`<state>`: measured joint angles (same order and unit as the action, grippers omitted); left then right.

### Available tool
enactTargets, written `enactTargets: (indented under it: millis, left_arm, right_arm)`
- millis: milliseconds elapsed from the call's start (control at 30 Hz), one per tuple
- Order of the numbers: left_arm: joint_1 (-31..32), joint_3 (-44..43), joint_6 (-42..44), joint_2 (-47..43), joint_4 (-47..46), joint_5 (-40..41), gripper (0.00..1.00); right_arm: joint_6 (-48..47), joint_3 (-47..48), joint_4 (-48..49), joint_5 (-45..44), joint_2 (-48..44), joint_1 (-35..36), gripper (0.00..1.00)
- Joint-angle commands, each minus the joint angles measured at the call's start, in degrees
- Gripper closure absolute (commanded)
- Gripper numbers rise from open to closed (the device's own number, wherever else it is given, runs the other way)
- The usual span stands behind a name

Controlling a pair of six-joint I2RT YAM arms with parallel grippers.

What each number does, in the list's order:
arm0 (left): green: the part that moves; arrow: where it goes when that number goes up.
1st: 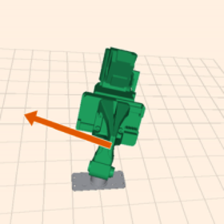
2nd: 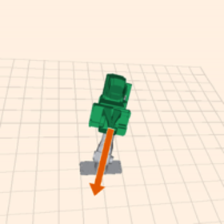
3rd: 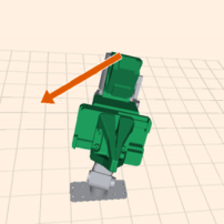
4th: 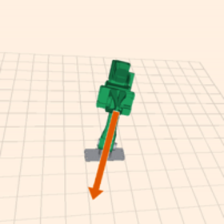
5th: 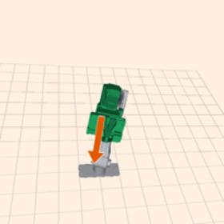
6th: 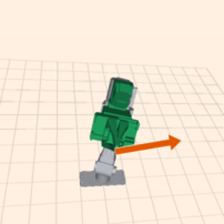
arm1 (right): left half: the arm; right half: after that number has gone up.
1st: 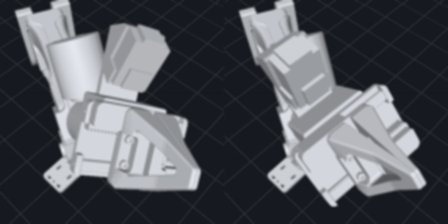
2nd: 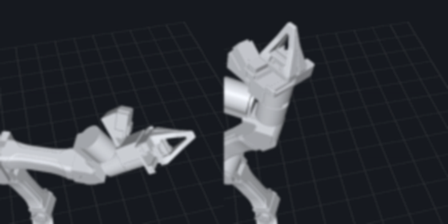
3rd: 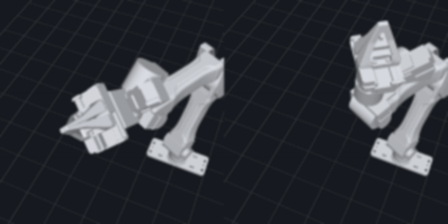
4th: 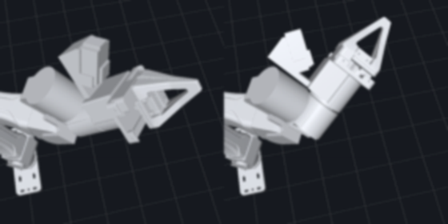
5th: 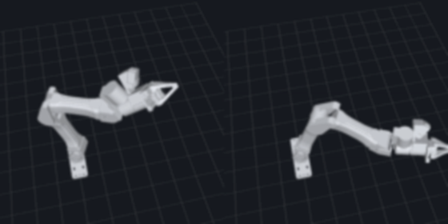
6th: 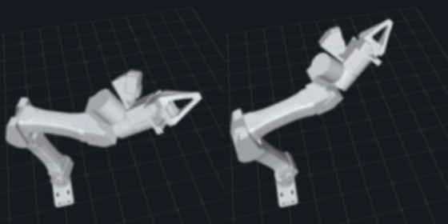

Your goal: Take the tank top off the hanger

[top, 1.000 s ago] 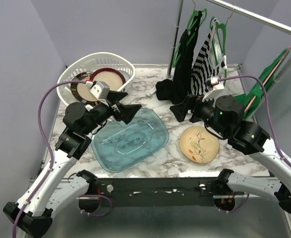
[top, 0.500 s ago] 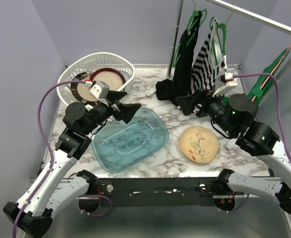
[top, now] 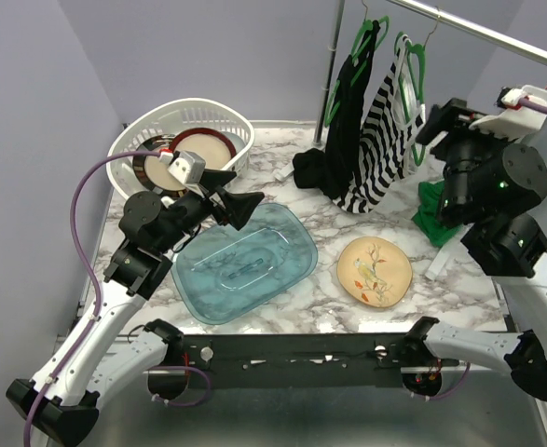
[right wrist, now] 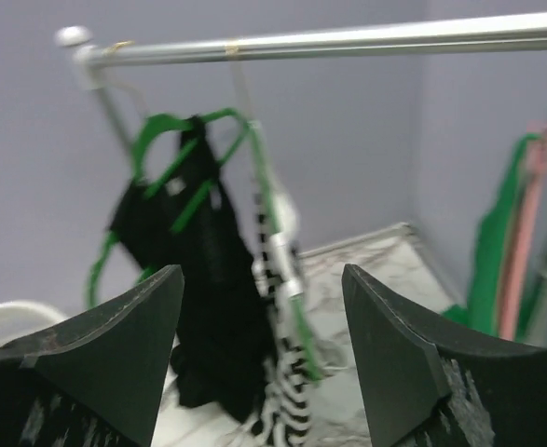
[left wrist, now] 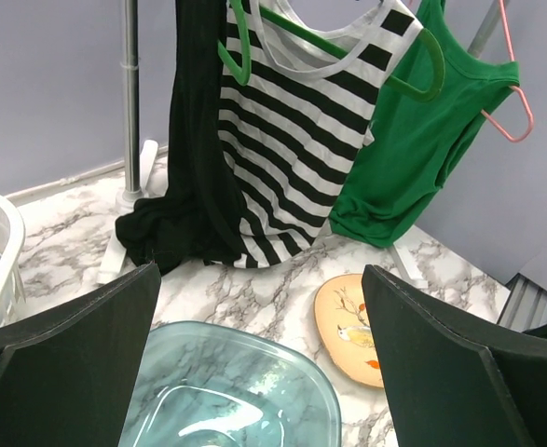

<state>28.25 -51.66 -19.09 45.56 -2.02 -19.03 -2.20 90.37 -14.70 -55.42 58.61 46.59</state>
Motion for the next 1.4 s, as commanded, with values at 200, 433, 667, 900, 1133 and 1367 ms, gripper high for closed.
enactTargets:
  millis: [200,433,667,900,1133,1367]
  left_arm:
    - [0.2,-0.2,0.5,0.1,0.4,0.7,0.01]
    - [0.3,0.2,0.3,0.0,-0.3,0.5,0.01]
    - [0.3,-0.1,-0.1,0.7,-0.1,-0.4,0.01]
    - [0.3,0.1,0.6,0.7,0.3,0.3,0.01]
    - [0.3,-0.1,0.7,0.4,0.5,0.2,0.01]
    - [0.3,-0.3,0.7,0.7,0.5,-0.3,0.01]
  right_arm:
    - [4.6,15.5,-22.4,-6.0,7.0,-24.3,0.28]
    - [16.7,14.8,-32.2,19.1,8.0,-44.7,0.37]
    - [18.2,11.5,-31.0,26.5,7.5,-48.9,0.40]
    - [18.5,12.8,-32.3,28.9,9.9,-54.5,0.40]
    - [19.0,12.1,-32.0,30.5,10.3,-56.4,0.41]
    - [20.7,7.9,-29.3,37.3,9.4,-58.1,0.42]
